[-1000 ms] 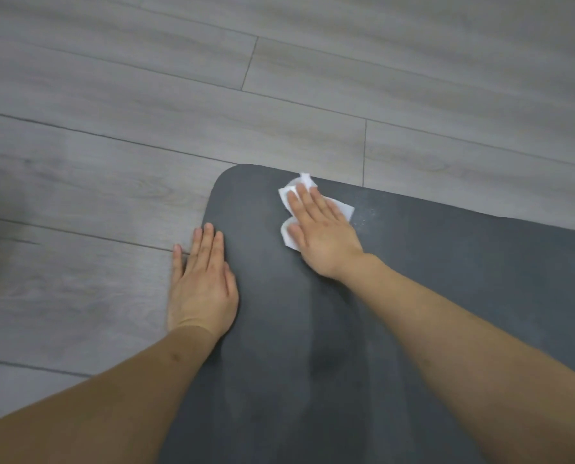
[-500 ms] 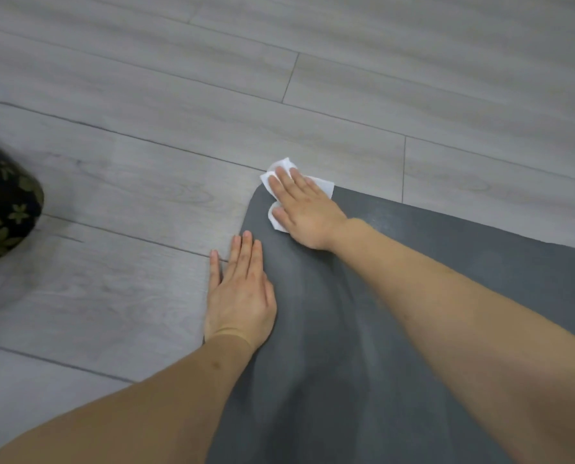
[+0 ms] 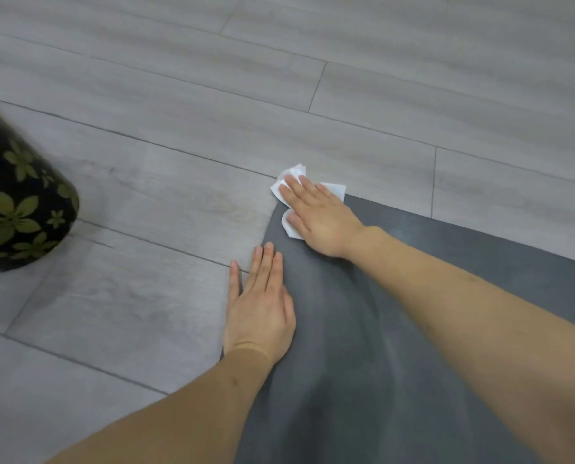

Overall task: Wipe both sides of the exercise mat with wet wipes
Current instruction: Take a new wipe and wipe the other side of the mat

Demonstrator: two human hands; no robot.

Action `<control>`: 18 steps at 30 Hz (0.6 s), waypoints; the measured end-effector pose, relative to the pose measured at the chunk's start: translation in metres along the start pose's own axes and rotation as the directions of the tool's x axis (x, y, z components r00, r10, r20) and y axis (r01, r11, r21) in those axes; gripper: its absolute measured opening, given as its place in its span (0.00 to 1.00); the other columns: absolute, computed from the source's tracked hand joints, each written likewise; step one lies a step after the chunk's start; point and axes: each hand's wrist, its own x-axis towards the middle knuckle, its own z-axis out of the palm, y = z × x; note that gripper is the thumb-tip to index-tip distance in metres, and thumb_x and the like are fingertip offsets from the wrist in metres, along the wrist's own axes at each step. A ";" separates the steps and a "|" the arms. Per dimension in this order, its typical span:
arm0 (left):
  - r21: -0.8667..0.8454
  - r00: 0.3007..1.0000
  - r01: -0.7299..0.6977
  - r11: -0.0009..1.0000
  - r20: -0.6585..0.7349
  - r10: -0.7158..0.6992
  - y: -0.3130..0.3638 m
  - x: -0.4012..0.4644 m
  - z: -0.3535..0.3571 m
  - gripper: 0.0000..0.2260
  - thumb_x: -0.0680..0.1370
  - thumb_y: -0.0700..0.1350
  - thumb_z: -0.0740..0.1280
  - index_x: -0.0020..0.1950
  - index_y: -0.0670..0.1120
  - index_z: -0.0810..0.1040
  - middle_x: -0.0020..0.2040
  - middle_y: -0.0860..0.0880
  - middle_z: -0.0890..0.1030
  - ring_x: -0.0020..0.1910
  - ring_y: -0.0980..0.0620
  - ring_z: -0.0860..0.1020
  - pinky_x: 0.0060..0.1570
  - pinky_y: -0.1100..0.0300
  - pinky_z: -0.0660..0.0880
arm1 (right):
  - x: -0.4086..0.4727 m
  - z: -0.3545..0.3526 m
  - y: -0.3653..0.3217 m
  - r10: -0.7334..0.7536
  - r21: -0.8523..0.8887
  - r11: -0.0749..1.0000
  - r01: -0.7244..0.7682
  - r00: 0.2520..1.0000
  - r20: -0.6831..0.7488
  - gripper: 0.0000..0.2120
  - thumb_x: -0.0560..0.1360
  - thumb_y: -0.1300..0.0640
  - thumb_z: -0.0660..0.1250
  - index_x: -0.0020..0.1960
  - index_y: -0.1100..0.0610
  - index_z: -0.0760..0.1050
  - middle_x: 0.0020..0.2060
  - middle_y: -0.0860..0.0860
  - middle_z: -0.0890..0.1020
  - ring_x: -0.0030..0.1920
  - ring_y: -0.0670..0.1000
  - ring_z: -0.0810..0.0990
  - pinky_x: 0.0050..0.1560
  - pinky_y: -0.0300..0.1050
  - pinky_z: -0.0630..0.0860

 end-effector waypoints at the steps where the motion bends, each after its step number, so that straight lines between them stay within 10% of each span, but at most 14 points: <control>1: -0.021 1.000 0.013 1.000 -0.018 -0.013 -0.001 -0.001 -0.001 0.28 0.81 0.48 0.45 0.81 0.43 0.61 0.82 0.49 0.58 0.82 0.53 0.52 0.80 0.44 0.44 | -0.012 0.003 -0.001 -0.052 -0.006 0.999 0.052 0.999 0.014 0.28 0.88 0.47 0.46 0.85 0.53 0.44 0.84 0.49 0.43 0.83 0.51 0.40 0.82 0.52 0.42; 8: -0.052 0.999 0.034 0.998 -0.035 -0.036 0.001 -0.002 -0.002 0.28 0.80 0.46 0.46 0.79 0.42 0.65 0.81 0.49 0.63 0.81 0.53 0.55 0.80 0.47 0.43 | -0.095 0.011 0.005 -0.365 -0.098 0.918 0.385 0.914 0.176 0.29 0.87 0.44 0.41 0.85 0.51 0.43 0.84 0.47 0.42 0.82 0.47 0.37 0.82 0.46 0.39; 18: -0.082 0.999 0.037 0.996 -0.003 -0.037 -0.001 -0.002 -0.004 0.29 0.81 0.48 0.44 0.81 0.44 0.62 0.83 0.51 0.56 0.82 0.55 0.50 0.80 0.45 0.42 | -0.104 0.029 -0.005 -0.102 -0.035 0.994 0.102 0.995 0.013 0.27 0.88 0.47 0.45 0.85 0.49 0.43 0.84 0.45 0.42 0.83 0.46 0.38 0.81 0.46 0.38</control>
